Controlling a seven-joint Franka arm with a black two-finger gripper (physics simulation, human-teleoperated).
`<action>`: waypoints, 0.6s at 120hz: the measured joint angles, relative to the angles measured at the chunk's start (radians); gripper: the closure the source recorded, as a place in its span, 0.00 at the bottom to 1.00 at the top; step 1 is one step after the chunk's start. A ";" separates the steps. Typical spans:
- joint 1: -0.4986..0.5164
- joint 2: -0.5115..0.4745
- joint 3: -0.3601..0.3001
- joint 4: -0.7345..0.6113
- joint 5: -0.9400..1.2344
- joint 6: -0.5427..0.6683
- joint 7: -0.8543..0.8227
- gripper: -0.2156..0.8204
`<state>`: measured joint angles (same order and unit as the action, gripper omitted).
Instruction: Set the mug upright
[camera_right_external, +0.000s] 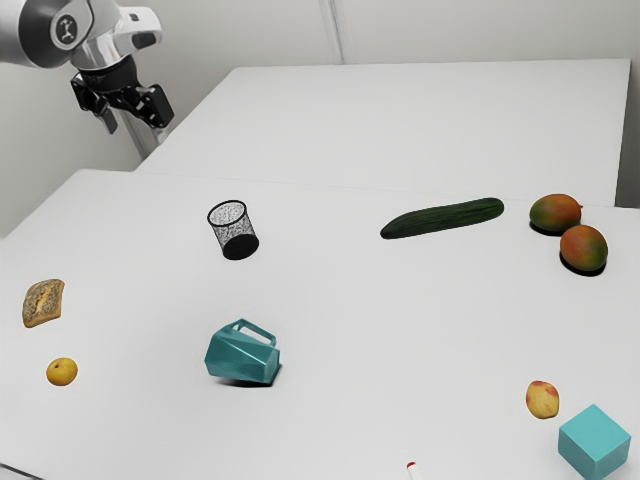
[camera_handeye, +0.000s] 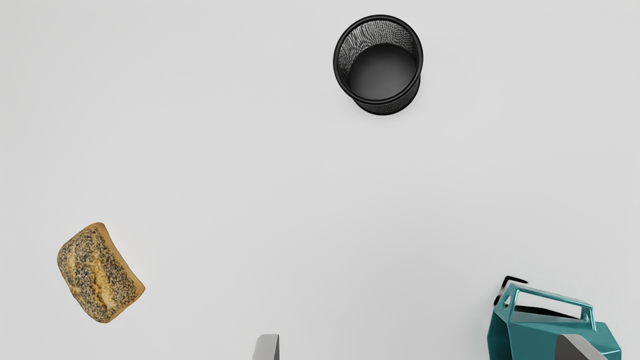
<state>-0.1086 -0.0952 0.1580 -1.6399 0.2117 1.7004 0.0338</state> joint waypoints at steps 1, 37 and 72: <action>0.000 0.000 0.000 0.000 0.000 0.000 0.000 0.21; 0.007 0.003 0.001 -0.015 0.001 -0.001 0.007 0.21; 0.073 0.030 0.009 -0.117 -0.124 -0.006 0.014 0.21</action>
<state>-0.0352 -0.0655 0.1671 -1.7572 0.0879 1.6940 0.0477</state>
